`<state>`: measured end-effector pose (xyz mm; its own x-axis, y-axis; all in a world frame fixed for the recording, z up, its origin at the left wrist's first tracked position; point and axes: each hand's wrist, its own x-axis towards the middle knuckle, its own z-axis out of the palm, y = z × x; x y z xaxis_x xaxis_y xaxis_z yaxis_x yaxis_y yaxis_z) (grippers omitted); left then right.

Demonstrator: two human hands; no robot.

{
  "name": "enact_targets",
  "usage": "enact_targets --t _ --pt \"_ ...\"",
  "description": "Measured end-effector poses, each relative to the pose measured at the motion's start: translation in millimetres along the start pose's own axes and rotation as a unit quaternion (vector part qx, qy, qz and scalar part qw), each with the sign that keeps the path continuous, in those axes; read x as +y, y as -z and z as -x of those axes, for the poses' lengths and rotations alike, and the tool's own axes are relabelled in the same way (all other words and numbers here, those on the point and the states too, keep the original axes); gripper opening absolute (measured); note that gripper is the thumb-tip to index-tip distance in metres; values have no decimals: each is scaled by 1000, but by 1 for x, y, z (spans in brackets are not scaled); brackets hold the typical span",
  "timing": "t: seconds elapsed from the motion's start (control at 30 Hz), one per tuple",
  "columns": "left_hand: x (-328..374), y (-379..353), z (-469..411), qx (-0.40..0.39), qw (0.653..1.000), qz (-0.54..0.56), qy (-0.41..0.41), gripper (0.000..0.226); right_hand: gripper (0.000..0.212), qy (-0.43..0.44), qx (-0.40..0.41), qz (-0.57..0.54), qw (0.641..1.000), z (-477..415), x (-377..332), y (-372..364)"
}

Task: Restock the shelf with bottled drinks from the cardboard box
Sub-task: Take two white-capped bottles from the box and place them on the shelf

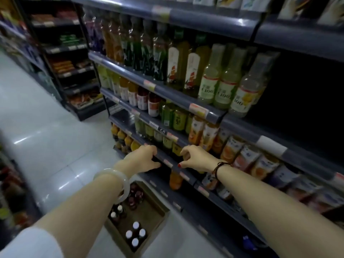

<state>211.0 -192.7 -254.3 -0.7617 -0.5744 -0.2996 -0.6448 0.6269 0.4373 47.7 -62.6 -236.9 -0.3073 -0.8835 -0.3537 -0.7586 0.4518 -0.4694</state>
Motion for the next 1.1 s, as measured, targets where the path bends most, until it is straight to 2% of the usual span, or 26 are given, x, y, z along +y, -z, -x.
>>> enact_targets --t 0.1,0.33,0.5,0.73,1.1 --pt "-30 -19 6 -1 999 14 38 36 49 20 -32 11 999 -25 -6 -25" --pt "-79 -67 17 23 988 66 141 41 48 60 -113 20 992 -71 -16 -82" --pt "-103 -103 25 46 969 112 216 31 43 104 -170 35 979 -104 -16 -132" --pt "-136 -167 39 60 938 157 302 33 49 128 -223 45 965 -137 -7 -195" --pt "-216 -274 28 58 916 198 345 34 38 118 -263 59 956 -187 20 -305"
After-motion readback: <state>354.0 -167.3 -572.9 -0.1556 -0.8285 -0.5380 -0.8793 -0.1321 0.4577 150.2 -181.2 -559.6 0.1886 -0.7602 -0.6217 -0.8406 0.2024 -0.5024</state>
